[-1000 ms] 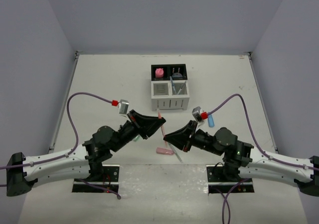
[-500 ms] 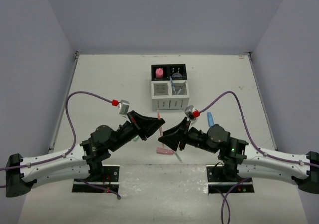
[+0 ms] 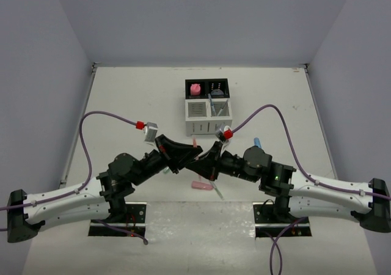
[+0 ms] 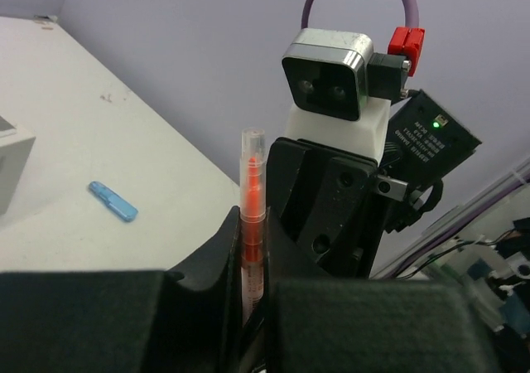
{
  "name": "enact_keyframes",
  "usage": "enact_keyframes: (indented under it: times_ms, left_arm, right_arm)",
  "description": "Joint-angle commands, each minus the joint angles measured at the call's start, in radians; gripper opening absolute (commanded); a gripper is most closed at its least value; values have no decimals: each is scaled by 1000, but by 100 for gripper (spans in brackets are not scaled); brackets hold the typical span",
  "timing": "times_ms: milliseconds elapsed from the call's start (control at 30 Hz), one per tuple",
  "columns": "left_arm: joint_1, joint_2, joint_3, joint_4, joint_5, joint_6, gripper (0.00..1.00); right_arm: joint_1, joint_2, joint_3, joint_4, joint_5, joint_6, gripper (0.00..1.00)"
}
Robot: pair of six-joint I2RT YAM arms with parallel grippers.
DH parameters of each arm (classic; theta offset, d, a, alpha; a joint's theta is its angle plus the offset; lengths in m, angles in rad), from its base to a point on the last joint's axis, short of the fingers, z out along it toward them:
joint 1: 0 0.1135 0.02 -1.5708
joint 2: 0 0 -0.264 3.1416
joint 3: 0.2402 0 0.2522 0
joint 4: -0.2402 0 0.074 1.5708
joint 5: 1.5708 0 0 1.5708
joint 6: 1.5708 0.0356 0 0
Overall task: Sort the stationery into containers
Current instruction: Close the pen cap on the pen.
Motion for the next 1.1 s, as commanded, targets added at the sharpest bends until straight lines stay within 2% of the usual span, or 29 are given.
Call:
enact_keyframes:
  times_ms: [0,100,133,233,433,500,633,900,967,1000,1067]
  left_arm:
    - [-3,19,109,-126,-61,72,39]
    - [-3,9,164,-198,-104,113,63]
    - [-3,-2,171,-203,-115,120,64]
    - [-3,-18,196,-211,-136,144,64]
    - [-3,-20,230,-241,-168,165,58]
    - [-3,-14,233,-248,-173,162,47]
    - [-3,-6,230,-257,-171,154,36]
    - [-3,-2,210,-261,-161,138,34]
    - [-3,-2,208,-259,-147,134,25]
    - [-3,-2,207,-256,-139,130,15]
    - [-3,3,206,-256,-118,120,2]
  right_arm:
    - [4,-16,21,35,-3,-32,0]
    - [6,-16,19,25,-8,-30,0]
    - [6,-13,22,21,-13,-29,0]
    - [5,7,29,19,-30,-25,0]
    - [6,44,43,37,-76,-12,0]
    - [6,50,49,39,-83,-10,0]
    - [6,51,56,34,-87,-13,0]
    - [6,33,79,-2,-55,-36,0]
    - [6,29,83,-10,-44,-39,0]
    - [6,29,91,-12,-36,-41,0]
    - [5,28,100,-22,-19,-50,0]
